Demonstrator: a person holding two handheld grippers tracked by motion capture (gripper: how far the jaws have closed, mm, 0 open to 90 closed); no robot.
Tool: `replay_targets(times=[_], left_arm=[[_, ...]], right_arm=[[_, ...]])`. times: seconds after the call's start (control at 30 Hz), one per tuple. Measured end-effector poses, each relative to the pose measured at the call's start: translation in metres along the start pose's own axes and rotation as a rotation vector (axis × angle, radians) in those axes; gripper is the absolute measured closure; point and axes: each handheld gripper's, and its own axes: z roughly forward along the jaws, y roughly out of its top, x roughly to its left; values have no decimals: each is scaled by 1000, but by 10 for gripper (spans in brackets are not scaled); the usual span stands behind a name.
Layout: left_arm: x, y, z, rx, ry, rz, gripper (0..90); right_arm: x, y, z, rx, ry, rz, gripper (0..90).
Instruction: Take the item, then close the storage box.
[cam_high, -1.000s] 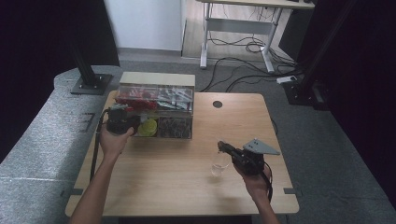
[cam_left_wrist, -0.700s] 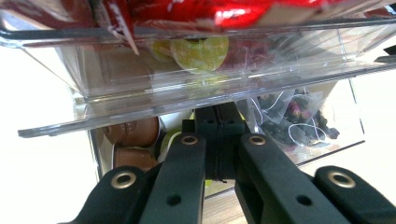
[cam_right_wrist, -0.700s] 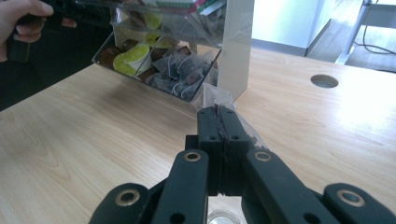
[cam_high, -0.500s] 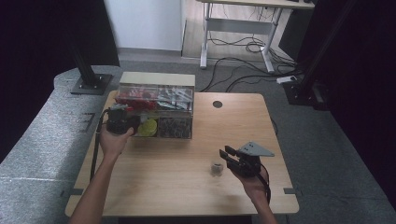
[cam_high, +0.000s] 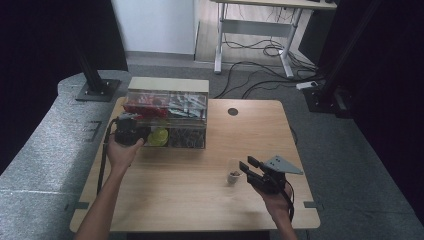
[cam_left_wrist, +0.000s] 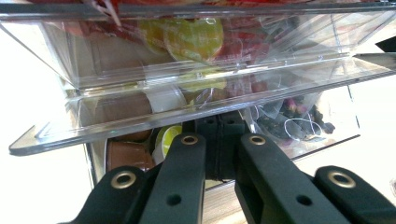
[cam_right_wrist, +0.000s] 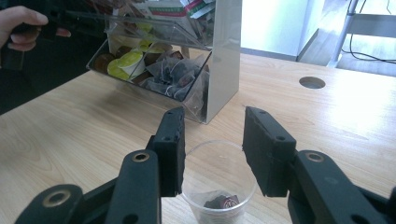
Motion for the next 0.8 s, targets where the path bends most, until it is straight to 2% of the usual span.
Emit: replay_targets(times=[0.8], left_arm=[[3, -16, 0, 13, -2, -9, 900]], right_arm=[[-5, -9, 3, 18, -6, 11, 584]])
